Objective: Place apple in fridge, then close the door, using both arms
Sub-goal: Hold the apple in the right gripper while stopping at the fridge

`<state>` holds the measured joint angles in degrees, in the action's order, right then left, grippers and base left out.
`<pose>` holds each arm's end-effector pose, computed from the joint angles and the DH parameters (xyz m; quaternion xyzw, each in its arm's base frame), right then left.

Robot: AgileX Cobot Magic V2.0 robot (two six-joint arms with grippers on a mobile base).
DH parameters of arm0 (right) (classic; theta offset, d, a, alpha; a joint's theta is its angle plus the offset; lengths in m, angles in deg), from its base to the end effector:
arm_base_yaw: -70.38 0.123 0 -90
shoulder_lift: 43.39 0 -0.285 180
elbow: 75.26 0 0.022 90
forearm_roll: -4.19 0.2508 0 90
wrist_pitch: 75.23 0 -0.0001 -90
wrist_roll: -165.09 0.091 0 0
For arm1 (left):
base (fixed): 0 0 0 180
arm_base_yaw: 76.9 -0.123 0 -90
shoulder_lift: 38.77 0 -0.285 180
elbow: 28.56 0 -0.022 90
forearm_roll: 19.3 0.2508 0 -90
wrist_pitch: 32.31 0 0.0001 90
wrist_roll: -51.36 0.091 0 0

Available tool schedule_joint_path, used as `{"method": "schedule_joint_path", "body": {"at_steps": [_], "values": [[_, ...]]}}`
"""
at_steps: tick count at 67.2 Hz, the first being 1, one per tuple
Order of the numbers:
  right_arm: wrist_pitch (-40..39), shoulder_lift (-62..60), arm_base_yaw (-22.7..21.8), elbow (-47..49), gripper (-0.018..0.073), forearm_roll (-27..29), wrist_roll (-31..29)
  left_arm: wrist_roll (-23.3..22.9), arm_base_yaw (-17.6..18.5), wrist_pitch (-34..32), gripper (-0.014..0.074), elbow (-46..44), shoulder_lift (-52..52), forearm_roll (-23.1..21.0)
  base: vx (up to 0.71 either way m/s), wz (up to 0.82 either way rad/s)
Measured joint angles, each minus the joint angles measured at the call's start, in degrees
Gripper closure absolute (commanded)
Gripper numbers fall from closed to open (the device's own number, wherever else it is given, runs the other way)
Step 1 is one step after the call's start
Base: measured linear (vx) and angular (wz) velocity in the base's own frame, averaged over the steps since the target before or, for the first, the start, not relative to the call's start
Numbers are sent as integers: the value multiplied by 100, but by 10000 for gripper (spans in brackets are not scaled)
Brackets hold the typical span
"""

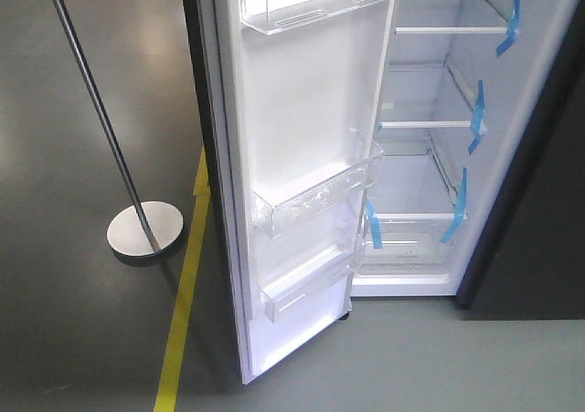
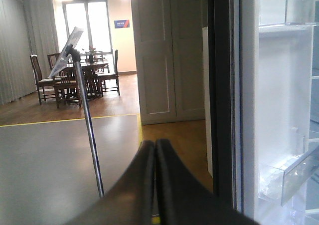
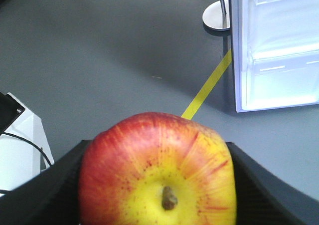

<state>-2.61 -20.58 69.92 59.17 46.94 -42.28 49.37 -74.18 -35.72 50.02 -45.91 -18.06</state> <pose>0.0115 0.0589 0.2970 -0.2174 0.8506 0.2788 0.3893 0.0558 -0.0028 0.2112 0.0118 0.6580 -0.0232 0.7526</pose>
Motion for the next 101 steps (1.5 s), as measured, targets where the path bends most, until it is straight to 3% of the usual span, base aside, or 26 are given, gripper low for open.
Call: {"method": "schedule_joint_path", "body": {"at_steps": [101], "values": [[0, 0, 0, 0, 172, 0, 0, 0, 0, 0, 603, 0, 0, 0, 10, 0]]}}
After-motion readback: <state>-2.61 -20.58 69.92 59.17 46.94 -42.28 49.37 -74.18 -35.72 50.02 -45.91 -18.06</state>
